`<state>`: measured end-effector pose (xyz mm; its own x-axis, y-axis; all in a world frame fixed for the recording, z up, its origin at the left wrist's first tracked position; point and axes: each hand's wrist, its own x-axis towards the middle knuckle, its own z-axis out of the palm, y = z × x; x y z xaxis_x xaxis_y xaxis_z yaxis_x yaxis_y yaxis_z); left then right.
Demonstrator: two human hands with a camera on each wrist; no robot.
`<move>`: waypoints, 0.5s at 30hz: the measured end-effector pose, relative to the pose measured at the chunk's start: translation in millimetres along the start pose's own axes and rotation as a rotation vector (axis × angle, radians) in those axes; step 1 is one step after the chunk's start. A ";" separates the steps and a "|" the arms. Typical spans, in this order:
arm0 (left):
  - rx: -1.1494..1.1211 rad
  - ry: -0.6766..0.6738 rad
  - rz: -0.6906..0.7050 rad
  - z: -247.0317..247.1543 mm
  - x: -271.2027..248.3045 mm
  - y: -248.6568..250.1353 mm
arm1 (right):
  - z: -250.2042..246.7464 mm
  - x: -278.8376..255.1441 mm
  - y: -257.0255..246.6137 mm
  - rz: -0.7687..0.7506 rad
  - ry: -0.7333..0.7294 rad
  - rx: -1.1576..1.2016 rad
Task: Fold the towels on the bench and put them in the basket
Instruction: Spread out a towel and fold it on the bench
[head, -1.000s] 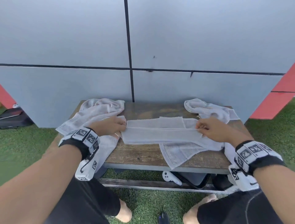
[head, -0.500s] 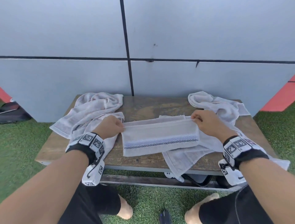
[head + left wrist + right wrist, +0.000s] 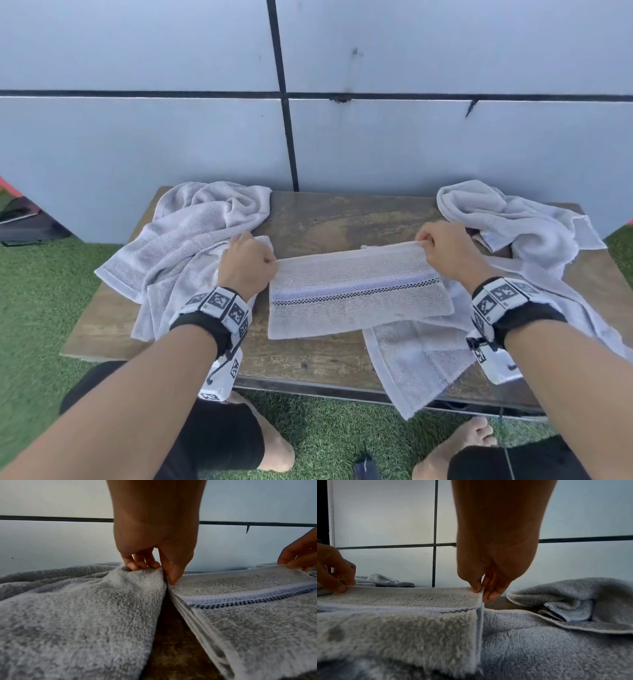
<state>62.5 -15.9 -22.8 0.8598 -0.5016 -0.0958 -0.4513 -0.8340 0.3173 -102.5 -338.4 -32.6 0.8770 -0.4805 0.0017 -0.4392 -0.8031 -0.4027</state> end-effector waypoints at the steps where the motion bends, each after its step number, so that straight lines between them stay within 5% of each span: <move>1: 0.010 0.004 0.002 3.6 2.7 -1.2 | 3.0 1.9 1.4 0.007 -0.007 -0.012; 15: 0.112 -0.083 0.027 5.9 20.4 1.1 | 10.2 8.9 12.2 0.036 -0.056 -0.034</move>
<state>78.2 -28.4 -30.0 0.8265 -0.5373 -0.1679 -0.5015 -0.8383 0.2140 -98.0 -348.9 -46.8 0.8695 -0.4898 -0.0638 -0.4763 -0.7974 -0.3706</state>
